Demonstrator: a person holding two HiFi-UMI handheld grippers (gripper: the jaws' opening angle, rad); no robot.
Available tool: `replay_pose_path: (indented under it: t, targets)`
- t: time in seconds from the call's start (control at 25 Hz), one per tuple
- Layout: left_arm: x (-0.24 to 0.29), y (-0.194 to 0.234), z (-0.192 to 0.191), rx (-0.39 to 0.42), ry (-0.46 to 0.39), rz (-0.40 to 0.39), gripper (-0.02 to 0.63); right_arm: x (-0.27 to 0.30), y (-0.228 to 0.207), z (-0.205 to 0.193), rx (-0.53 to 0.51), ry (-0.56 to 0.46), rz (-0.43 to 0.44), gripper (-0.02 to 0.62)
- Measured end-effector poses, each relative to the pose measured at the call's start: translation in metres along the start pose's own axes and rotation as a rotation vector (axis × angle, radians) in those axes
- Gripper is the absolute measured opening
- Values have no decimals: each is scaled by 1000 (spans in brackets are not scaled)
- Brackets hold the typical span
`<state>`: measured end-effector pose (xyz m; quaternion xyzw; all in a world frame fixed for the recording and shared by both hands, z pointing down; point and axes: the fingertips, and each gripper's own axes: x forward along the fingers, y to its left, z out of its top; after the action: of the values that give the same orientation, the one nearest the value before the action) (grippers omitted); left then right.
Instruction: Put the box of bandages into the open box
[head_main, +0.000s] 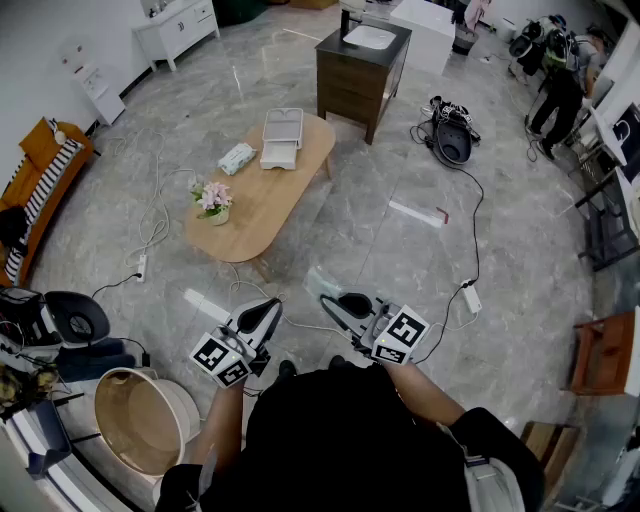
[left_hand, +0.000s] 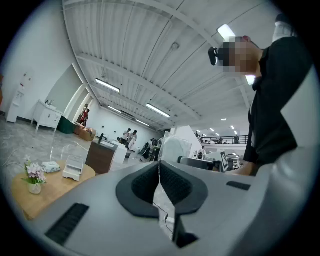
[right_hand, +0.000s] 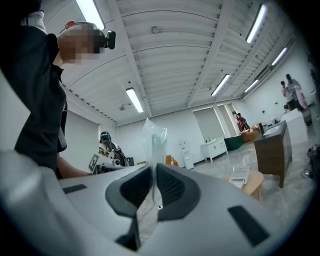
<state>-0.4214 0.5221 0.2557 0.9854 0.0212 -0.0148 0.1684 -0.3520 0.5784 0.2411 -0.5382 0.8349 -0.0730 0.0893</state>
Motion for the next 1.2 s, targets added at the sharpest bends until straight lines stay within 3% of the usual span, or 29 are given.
replay_pose_path:
  t: [0.84, 1.2]
  targets:
    - [10, -34, -20, -39, 37, -37, 18, -31, 3, 6, 35, -37, -50, 34]
    - [26, -44, -30, -64, 22, 1, 18, -65, -3, 2, 42, -27, -31, 34]
